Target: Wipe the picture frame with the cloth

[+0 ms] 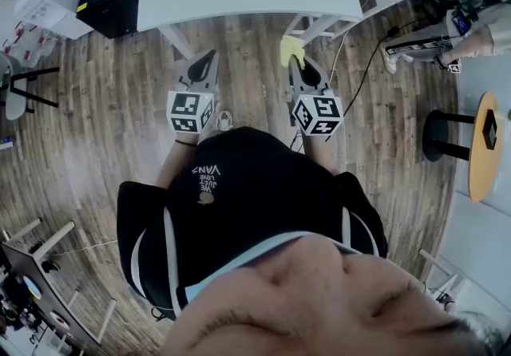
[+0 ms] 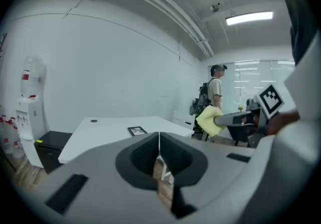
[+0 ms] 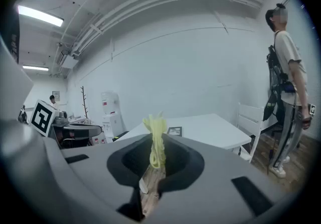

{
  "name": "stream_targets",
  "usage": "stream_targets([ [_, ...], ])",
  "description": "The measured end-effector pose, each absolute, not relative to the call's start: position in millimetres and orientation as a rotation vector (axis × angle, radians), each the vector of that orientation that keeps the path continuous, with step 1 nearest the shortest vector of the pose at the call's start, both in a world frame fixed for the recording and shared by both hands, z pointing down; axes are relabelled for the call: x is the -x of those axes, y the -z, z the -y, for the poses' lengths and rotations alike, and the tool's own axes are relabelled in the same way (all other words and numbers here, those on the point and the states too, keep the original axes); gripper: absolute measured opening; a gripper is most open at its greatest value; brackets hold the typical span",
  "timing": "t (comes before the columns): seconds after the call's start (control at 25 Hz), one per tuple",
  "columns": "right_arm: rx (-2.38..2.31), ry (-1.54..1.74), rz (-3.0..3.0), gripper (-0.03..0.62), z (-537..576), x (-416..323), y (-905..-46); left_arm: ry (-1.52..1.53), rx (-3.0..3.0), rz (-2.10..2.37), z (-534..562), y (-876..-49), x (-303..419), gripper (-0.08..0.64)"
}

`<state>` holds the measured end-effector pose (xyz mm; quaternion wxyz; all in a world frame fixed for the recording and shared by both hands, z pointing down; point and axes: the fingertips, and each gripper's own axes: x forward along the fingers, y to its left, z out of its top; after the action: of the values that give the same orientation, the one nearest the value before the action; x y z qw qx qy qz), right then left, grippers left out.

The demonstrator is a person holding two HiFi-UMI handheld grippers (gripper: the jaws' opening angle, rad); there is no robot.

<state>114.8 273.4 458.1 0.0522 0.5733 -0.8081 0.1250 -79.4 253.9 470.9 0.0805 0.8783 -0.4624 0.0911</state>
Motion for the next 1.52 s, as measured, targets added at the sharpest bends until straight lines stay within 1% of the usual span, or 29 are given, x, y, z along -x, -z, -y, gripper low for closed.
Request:
stream_targets([
  [0.44, -1.768, -0.400, 2.466, 0.046, -262, -108, -460, -0.274, -2.629, 1.350, -240, -479, 84, 0.018],
  [1.12, -1.874, -0.454, 2.398, 0.046, -215, -76, -466, -0.284, -2.655, 1.227, -178, -491, 118, 0.018],
  [1.52, -1.852, -0.456, 2.404, 0.046, -177, -89, -467, -0.266, -2.640, 1.230, -142, -492, 102, 0.018],
])
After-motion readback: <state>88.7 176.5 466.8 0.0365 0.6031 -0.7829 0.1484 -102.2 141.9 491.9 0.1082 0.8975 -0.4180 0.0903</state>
